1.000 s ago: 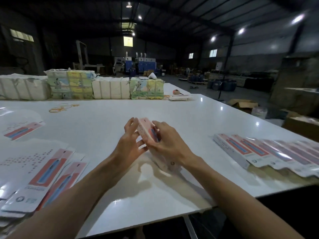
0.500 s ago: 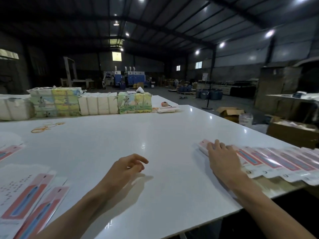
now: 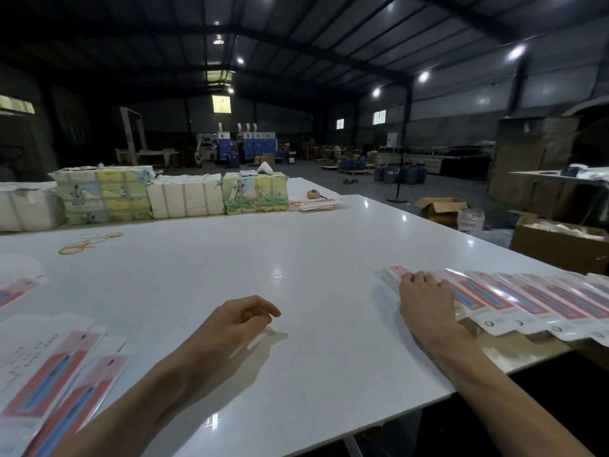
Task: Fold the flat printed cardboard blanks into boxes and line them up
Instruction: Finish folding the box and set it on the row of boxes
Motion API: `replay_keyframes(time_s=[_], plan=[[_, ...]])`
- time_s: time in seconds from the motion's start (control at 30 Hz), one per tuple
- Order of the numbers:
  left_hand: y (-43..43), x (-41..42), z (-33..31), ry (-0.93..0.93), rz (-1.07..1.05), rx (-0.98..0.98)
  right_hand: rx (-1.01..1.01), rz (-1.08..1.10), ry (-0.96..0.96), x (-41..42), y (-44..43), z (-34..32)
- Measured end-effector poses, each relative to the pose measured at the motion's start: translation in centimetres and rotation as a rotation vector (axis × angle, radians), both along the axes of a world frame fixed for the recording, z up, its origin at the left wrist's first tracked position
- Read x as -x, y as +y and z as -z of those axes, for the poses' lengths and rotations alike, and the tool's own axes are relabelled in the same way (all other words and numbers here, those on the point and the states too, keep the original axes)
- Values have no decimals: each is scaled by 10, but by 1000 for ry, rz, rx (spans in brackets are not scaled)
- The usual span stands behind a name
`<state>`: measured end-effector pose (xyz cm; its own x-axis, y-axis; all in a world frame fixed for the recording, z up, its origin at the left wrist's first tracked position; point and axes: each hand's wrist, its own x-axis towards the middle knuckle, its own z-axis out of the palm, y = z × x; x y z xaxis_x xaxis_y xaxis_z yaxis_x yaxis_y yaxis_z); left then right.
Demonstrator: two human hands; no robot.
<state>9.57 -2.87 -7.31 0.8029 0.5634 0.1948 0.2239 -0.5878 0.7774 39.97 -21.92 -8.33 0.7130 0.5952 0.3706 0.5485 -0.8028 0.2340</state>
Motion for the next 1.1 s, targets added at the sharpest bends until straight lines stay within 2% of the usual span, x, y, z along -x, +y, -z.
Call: replay_keyframes(time_s=[0.13, 0.23, 0.37, 0.53, 0.63, 0.8, 1.0, 1.1], plan=[[11, 16, -24, 159, -32, -67, -10, -28, -38, -1, 2, -2], [27, 40, -43, 396, -115, -218, -30, -103, -134, 16, 12, -16], [43, 80, -54, 773, -422, -424, -104, -397, -85, 57, 42, -45], [36, 121, -61, 983, -746, -462, -171, -765, -85, 116, 106, -65], [31, 133, -62, 1039, -804, -447, -186, -855, -61, 141, 139, -55], [33, 137, -61, 1004, -874, -415, -182, -911, 102, 147, 150, -16], [45, 143, -60, 1047, -924, -384, -271, -887, 257, 127, 145, -11], [55, 150, -63, 1012, -912, -326, -299, -887, 329, 131, 143, -14]])
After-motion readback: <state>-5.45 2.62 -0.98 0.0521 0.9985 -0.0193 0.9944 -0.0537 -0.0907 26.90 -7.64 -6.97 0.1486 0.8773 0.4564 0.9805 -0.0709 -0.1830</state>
